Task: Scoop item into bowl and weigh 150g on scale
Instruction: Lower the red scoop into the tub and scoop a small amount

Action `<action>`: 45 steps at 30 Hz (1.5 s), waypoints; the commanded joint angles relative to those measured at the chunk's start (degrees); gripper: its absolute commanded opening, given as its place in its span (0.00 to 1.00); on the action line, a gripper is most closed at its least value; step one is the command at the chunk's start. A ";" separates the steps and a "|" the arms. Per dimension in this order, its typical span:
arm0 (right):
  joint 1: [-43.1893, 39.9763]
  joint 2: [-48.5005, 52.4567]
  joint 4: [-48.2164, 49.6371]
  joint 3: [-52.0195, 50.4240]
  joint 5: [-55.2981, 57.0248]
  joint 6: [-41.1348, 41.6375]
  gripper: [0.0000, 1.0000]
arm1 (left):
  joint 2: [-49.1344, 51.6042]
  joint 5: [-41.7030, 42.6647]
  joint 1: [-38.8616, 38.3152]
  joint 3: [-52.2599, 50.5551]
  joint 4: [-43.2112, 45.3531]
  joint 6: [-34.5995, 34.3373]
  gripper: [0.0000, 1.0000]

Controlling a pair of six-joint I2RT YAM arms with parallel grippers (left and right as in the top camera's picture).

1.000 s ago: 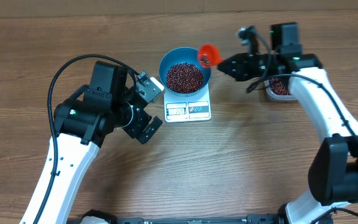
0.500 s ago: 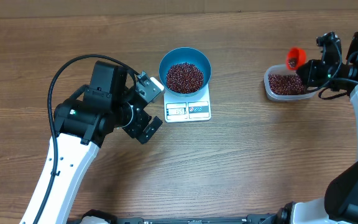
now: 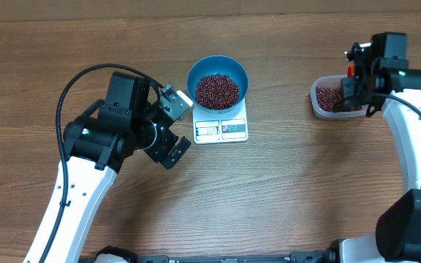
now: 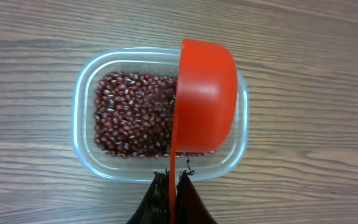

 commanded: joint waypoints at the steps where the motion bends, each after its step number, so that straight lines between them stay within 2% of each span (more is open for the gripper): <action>1: 1.62 -0.63 0.66 0.22 5.38 1.46 0.04 | 0.24 0.44 0.24 -0.11 0.00 0.68 1.00; 7: 2.45 -2.27 1.60 0.33 5.33 3.43 0.04 | 0.24 0.42 0.24 -0.11 0.00 0.68 0.99; 9: 2.47 -3.26 1.60 0.79 0.72 3.43 0.04 | 0.24 0.44 0.24 -0.11 0.00 0.68 1.00; 10: 2.47 -3.98 1.60 1.95 -9.42 3.06 0.04 | 0.24 0.42 0.24 -0.11 0.00 0.68 1.00; 13: 2.47 -4.61 3.37 3.30 -28.02 0.96 0.04 | 0.24 0.44 0.24 -0.11 0.00 0.68 1.00; 15: 2.60 -4.61 7.54 3.26 -47.67 -1.16 0.04 | 0.24 0.44 0.24 -0.11 0.00 0.68 1.00; 17: 3.50 -4.42 9.84 3.26 -55.32 -1.99 0.04 | 0.24 0.44 0.24 -0.11 0.00 0.68 1.00; 22: 10.08 -4.20 10.93 2.82 -49.83 -2.49 0.04 | 0.24 0.44 0.24 -0.11 0.00 0.68 1.00; 25: 16.24 -4.20 11.26 1.57 -43.65 -6.60 0.04 | 0.22 0.44 0.24 -0.11 0.00 0.68 1.00; 29: 23.28 -2.25 14.62 0.20 -31.41 -6.54 0.04 | 0.24 0.44 0.24 -0.11 0.00 0.68 1.00; 32: 26.60 0.85 16.83 0.20 -27.30 -6.54 0.04 | 0.24 0.44 0.24 -0.11 0.00 0.68 1.00; 38: 29.55 7.45 22.73 0.20 -16.37 -6.54 0.04 | 0.24 0.44 0.24 -0.11 0.00 0.68 1.00; 45: 29.83 9.70 28.37 0.20 -15.43 -6.54 0.04 | 0.24 0.44 0.24 -0.11 0.00 0.68 1.00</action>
